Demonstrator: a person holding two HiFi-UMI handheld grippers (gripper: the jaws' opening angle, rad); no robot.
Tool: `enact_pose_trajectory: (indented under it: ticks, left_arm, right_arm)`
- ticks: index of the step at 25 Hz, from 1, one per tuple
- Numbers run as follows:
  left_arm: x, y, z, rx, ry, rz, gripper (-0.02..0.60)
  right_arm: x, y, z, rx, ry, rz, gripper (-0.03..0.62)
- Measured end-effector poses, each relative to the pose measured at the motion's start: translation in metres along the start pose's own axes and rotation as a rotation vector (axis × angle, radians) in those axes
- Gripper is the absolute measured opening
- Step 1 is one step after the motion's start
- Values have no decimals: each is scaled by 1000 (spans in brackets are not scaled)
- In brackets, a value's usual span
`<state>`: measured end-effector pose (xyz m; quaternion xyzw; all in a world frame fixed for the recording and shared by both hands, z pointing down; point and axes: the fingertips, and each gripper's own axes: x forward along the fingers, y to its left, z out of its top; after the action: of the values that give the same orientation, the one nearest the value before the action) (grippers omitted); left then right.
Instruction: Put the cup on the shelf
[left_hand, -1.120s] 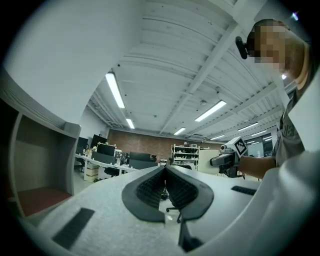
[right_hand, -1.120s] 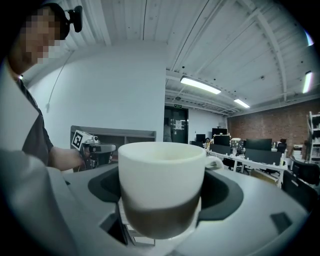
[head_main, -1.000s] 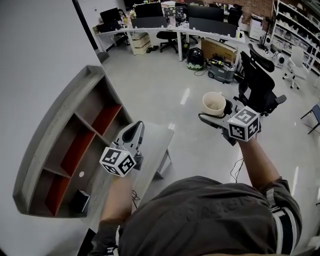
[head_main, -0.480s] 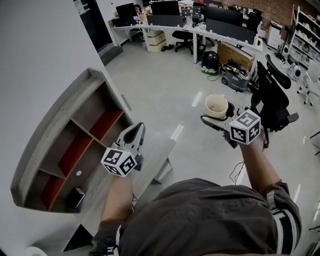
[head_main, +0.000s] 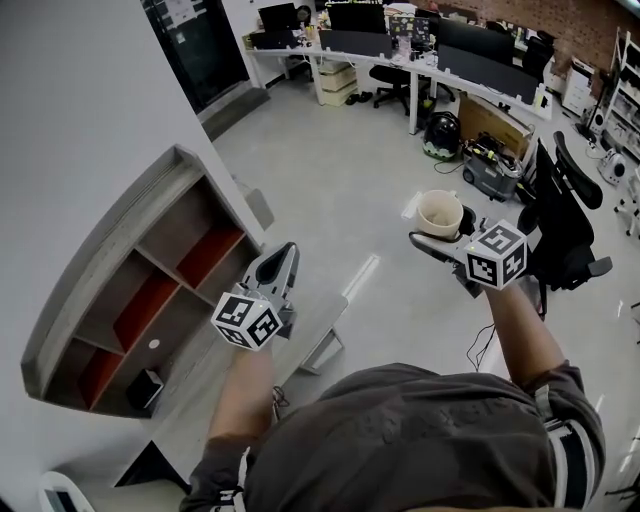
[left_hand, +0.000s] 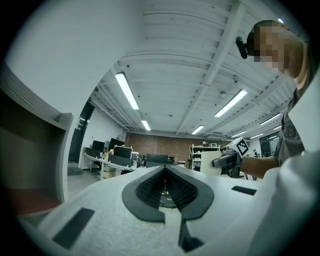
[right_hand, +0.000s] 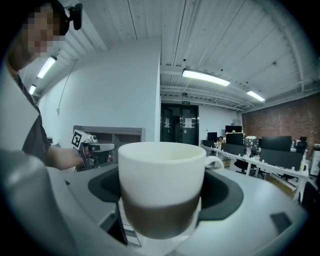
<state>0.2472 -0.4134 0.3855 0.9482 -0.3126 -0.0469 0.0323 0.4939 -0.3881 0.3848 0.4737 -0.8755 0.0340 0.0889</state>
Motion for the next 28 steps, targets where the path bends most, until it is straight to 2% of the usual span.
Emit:
enact_pose_trajectory:
  ticks: [6, 11, 15, 20, 28]
  left_arm:
    - [-18, 24, 9, 15, -8, 11, 0]
    - [-57, 52, 18, 25, -21, 89, 1]
    - [-111, 80, 26, 40, -32, 206, 1]
    - [-200, 118, 37, 56, -49, 371, 1]
    - [-380, 155, 49, 66, -86, 683, 0]
  right_arm:
    - [30, 18, 12, -10, 4, 26, 430]
    - [70, 50, 33, -43, -5, 108, 430]
    - [118, 92, 48, -73, -9, 221, 430]
    - [182, 170, 68, -114, -15, 376, 430]
    - [275, 344, 99, -187, -27, 681, 430]
